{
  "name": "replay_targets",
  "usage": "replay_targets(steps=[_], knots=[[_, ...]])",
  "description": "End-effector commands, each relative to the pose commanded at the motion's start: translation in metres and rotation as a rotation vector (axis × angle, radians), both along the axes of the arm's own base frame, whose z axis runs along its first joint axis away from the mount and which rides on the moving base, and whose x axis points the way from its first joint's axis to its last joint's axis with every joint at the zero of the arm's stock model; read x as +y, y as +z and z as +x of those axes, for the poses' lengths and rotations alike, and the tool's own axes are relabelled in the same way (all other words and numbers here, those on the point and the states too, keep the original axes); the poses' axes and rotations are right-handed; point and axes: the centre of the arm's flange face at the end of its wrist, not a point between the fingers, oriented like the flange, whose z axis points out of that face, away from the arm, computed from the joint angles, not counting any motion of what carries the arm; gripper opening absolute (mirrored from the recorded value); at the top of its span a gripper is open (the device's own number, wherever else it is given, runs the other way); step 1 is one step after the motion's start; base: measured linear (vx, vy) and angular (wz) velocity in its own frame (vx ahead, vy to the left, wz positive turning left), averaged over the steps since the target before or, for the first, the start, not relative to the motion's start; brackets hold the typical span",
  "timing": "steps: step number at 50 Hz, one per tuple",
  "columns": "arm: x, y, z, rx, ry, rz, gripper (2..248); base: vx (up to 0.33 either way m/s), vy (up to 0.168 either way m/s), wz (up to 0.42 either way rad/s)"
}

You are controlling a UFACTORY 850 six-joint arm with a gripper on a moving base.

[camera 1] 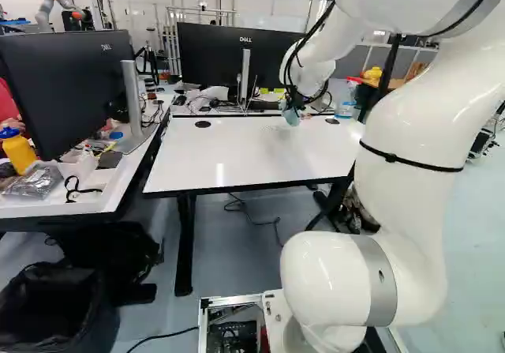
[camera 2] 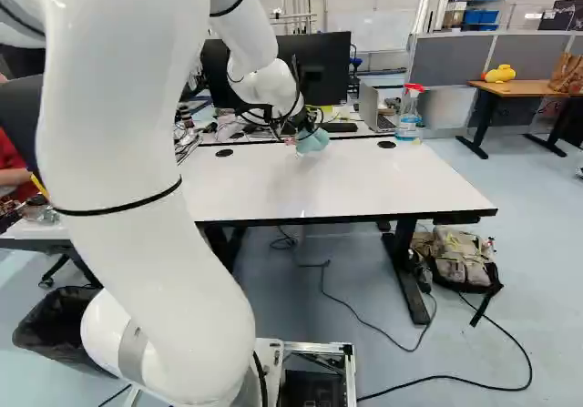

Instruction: Clean the table with the green towel

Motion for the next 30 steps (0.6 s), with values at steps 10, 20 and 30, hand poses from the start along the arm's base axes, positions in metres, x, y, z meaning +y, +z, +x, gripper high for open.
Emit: replay_targets(steps=[10,20,30], knots=[[0.011,-0.001,0.018,-0.006,0.024,-0.001,39,0.000,0.000,0.000],[0.022,-0.002,0.036,-0.012,0.047,-0.002,39,0.000,0.000,0.000],[0.034,-0.003,0.054,-0.019,0.069,-0.003,39,0.000,0.000,0.000]])
